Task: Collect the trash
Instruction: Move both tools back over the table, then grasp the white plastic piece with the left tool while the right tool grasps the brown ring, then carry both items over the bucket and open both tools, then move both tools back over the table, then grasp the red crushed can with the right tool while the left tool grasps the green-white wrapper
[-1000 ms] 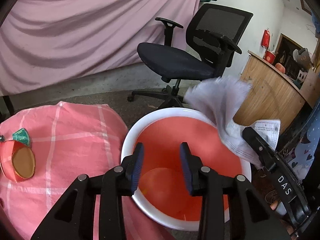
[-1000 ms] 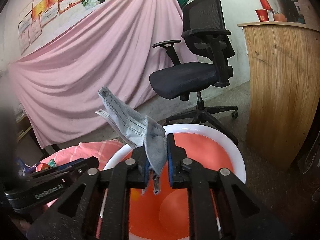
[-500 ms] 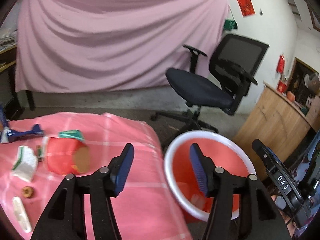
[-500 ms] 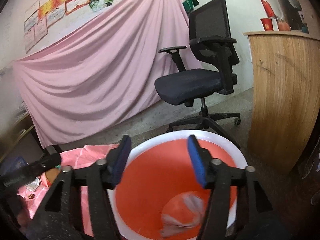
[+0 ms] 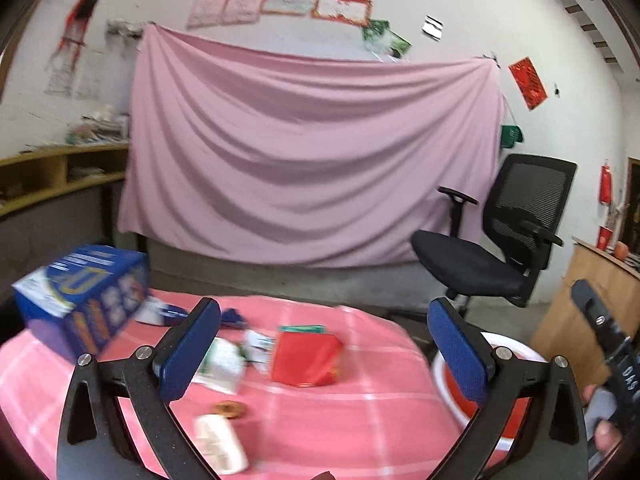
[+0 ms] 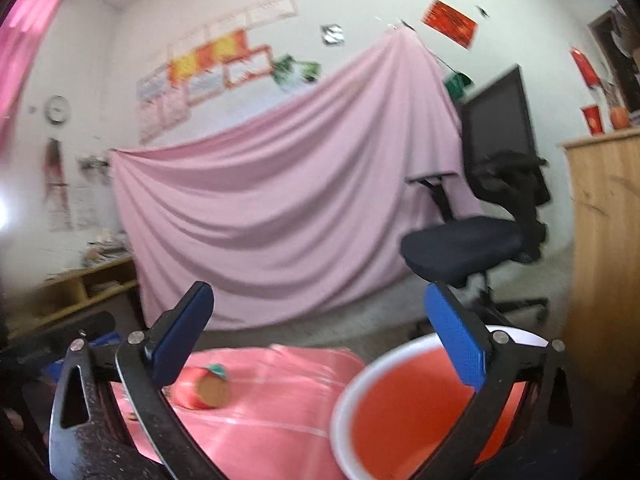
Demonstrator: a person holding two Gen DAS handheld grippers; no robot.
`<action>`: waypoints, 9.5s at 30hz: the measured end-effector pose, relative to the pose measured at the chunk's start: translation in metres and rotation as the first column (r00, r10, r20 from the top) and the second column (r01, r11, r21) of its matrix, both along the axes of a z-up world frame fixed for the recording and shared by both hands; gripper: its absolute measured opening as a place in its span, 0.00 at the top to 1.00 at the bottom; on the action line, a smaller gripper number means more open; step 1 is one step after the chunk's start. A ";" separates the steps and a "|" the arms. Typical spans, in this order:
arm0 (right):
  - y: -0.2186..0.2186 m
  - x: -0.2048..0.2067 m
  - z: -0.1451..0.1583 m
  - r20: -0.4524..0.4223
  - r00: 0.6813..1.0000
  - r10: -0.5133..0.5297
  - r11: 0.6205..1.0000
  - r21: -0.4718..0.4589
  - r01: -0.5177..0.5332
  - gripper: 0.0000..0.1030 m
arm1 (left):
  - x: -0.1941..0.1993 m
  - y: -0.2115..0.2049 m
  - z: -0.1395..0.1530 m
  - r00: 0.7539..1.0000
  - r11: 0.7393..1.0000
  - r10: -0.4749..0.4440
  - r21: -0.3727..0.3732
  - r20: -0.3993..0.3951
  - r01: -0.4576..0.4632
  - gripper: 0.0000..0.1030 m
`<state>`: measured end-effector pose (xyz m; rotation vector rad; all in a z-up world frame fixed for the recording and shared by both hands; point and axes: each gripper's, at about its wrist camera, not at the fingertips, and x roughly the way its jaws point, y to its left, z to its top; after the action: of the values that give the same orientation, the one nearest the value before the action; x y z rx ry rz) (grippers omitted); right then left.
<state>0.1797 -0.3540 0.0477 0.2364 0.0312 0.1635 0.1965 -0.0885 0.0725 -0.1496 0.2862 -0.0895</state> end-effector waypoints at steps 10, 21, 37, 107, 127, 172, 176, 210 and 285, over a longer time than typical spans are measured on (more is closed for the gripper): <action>0.069 -0.014 0.007 0.086 0.985 0.149 0.986 -0.090 -0.141 0.00 | -0.049 0.065 -0.019 0.988 0.989 0.146 0.027 0.044 -0.147 0.02; 0.112 0.008 -0.019 -0.056 0.973 0.223 0.956 -0.181 -0.230 0.00 | -0.045 0.087 -0.064 0.982 0.987 0.156 0.049 -0.108 -0.152 0.02; 0.135 0.064 -0.054 -0.394 0.870 0.295 0.907 -0.172 -0.385 0.15 | 0.005 0.072 -0.101 0.908 0.999 0.025 0.030 -0.417 -0.014 0.17; 0.178 0.042 -0.036 -0.301 0.831 0.467 0.827 -0.183 -0.531 0.52 | -0.014 0.085 -0.061 0.969 0.997 0.063 -0.033 -0.238 -0.073 0.89; 0.020 -0.004 0.018 0.059 0.993 0.102 0.995 -0.008 -0.101 0.52 | 0.008 -0.070 0.024 0.970 0.966 -0.232 0.136 0.073 0.221 0.89; -0.112 0.041 -0.048 -0.400 0.910 -0.107 0.978 0.124 0.170 0.49 | 0.097 -0.206 -0.043 0.846 0.890 -0.426 0.018 -0.321 0.456 0.65; -0.106 0.039 -0.043 -0.381 0.917 -0.117 0.979 0.112 0.171 0.44 | 0.093 -0.184 -0.033 0.874 0.912 -0.391 0.006 -0.290 0.410 0.59; 0.081 0.012 0.014 0.126 0.989 0.073 0.992 -0.109 -0.059 0.00 | -0.011 0.061 -0.010 0.972 0.976 0.194 0.073 0.134 -0.205 0.01; 0.187 0.127 -0.076 -0.557 0.776 0.295 0.862 -0.196 -0.468 0.34 | 0.084 0.089 -0.097 0.894 0.999 -0.031 0.013 -0.448 0.041 1.00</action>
<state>0.3071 -0.1666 -0.0285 -0.0715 0.6445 0.5047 0.2802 0.0003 -0.0243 -0.1419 0.7527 -0.0877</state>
